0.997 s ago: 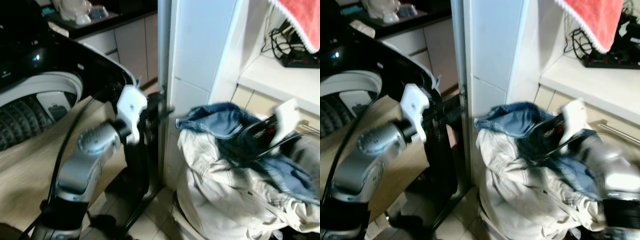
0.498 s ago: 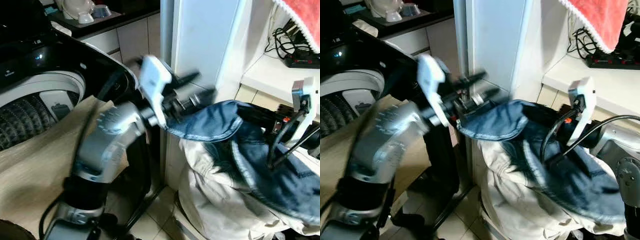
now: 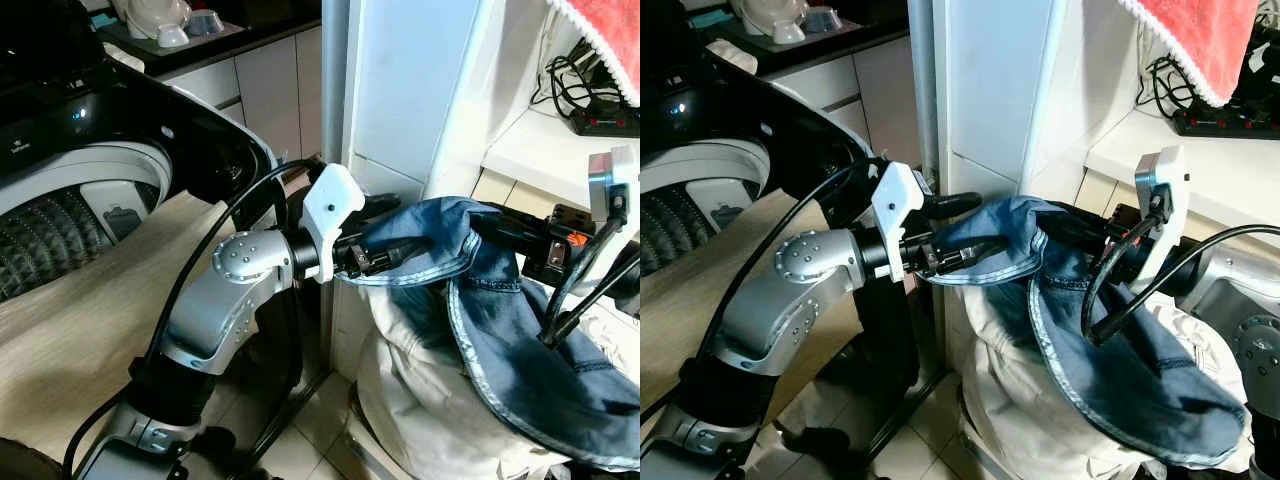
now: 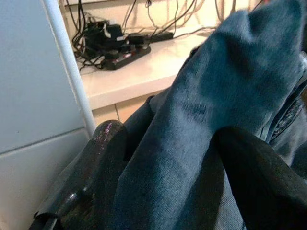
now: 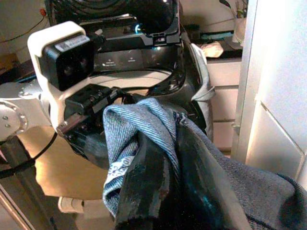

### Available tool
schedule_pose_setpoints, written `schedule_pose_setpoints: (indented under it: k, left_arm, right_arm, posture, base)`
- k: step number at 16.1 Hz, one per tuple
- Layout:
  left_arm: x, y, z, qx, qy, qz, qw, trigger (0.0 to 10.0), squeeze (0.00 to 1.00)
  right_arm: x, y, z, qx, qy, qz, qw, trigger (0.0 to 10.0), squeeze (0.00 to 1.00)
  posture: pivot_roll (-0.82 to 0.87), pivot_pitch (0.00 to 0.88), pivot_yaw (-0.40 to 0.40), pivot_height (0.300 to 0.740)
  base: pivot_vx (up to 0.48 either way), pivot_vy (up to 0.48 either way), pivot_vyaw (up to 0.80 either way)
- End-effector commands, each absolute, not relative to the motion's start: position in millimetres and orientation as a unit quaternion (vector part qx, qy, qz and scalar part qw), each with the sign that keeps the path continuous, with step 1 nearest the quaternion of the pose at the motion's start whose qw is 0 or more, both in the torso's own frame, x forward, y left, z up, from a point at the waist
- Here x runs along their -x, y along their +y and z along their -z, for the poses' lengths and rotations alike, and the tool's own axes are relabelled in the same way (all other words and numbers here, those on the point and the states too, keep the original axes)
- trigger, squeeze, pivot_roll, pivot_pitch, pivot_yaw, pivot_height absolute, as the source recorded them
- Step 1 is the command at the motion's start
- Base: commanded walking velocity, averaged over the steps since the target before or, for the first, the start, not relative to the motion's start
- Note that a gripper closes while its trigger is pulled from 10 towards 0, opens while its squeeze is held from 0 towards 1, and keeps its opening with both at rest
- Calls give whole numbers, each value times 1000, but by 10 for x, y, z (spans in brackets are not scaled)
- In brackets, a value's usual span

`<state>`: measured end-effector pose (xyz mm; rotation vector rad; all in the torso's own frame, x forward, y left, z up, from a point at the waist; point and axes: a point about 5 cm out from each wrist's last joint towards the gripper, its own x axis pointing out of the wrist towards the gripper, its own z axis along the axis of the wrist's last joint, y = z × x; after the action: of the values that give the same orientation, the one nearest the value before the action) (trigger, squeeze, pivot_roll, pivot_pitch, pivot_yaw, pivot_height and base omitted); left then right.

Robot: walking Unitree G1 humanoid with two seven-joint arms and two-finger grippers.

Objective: Clothes washing

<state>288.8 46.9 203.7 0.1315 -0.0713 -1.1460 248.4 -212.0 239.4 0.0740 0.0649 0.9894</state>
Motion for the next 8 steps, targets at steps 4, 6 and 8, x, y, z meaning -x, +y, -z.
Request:
schedule_pose_setpoints:
  k: [4, 6, 8]
  left_arm:
    - [-2944, 499, -2049, -60, -37, 523, 850, 0, 0]
    - [-2944, 507, -2037, -66, -34, 525, 848, 0, 0]
    - [-2934, 511, -2018, -67, -31, 527, 847, 0, 0]
  right_arm:
    - [-2451, -2090, -2534, -25, 6, -483, 875, 0, 0]
    - [-2455, -2081, -2525, -24, 8, -483, 875, 0, 0]
    - [-2466, -2075, -2500, -21, 13, -480, 877, 0, 0]
  posture:
    - [-129, 0, 54, 740]
    - [-127, 0, 53, 740]
    - [-126, 0, 53, 740]
  base:
    - [0, 0, 0]
    - [0, 0, 0]
    - [0, 0, 0]
